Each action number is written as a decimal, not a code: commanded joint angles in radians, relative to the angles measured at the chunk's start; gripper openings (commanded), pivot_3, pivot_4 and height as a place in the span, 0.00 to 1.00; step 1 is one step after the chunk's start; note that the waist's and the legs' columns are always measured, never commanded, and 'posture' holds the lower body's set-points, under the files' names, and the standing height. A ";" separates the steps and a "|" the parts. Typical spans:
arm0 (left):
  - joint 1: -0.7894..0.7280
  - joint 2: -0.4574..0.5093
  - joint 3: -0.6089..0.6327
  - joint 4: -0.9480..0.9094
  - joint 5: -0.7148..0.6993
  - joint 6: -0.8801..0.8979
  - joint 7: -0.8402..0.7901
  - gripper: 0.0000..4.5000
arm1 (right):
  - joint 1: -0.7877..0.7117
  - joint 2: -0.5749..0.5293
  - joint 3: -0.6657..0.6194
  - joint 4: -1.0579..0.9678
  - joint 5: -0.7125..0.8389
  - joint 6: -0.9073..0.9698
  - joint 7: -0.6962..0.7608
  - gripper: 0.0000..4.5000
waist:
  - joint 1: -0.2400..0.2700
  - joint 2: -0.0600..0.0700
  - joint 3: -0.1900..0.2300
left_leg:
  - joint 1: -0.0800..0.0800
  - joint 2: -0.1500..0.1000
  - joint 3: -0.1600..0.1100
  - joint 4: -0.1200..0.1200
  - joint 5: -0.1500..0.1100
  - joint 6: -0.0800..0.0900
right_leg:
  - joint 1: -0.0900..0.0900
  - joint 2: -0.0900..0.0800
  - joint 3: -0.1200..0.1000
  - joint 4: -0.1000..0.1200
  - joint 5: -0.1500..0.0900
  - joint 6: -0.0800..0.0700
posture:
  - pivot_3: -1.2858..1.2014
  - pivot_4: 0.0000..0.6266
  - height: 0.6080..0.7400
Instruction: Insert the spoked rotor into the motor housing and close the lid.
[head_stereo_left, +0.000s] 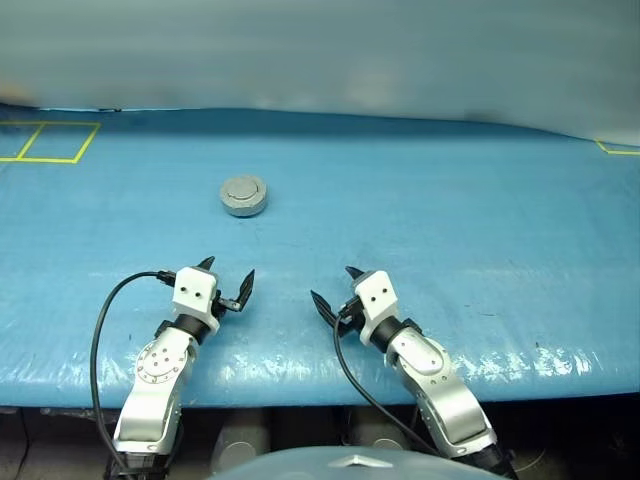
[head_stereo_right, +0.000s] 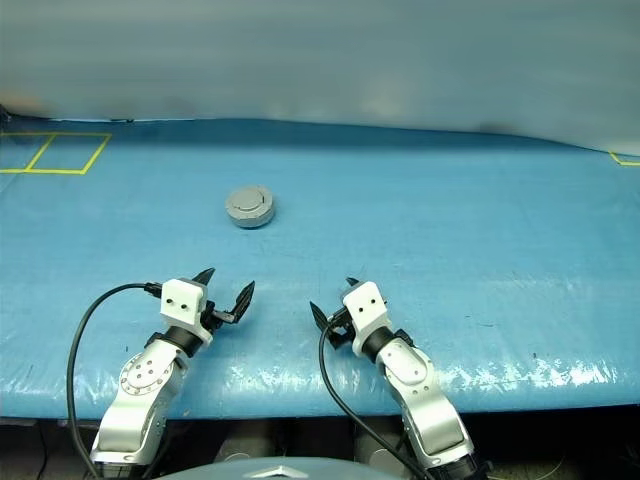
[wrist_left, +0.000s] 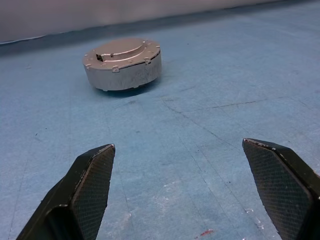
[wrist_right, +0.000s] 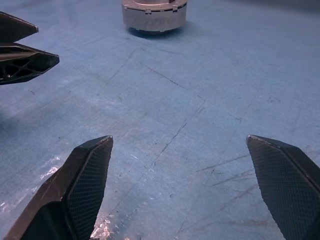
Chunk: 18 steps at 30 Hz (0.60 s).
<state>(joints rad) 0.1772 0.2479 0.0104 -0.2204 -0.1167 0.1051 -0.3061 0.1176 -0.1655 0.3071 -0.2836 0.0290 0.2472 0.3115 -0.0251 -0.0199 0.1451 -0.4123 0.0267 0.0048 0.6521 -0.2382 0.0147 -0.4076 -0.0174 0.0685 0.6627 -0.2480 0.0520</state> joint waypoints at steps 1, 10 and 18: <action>-0.002 0.002 0.002 -0.005 0.002 -0.002 -0.002 0.99 | -0.005 0.002 0.000 -0.026 -0.006 -0.015 -0.002 1.00 | 0.000 0.000 0.000 | 0.000 0.000 0.000 0.000 0.000 0.000 | 0.000 0.000 0.000 0.000 0.000 0.000 | 0.52 0.24 1.00; -0.008 0.000 -0.004 0.008 0.003 -0.004 -0.005 0.99 | -0.009 0.003 0.004 -0.027 -0.011 -0.012 -0.002 1.00 | 0.000 0.000 0.000 | 0.000 0.000 0.000 0.001 0.000 0.000 | 0.000 0.000 0.000 0.000 0.000 0.000 | 0.52 0.24 1.00; -0.012 0.001 -0.010 0.015 0.009 -0.007 -0.003 0.99 | -0.008 0.003 0.010 -0.026 -0.018 -0.009 -0.004 1.00 | 0.000 0.000 0.000 | 0.000 0.000 0.000 0.001 0.000 0.000 | 0.000 0.000 0.000 0.001 0.000 0.000 | 0.52 0.24 1.00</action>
<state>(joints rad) 0.1747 0.2468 0.0010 -0.1991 -0.1158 0.1065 -0.3069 0.1169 -0.1649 0.3168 -0.2836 0.0119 0.2490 0.3061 -0.0248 -0.0199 0.1451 -0.4122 0.0267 0.0048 0.6529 -0.2382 0.0148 -0.4073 -0.0174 0.0685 0.6633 -0.2477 0.0518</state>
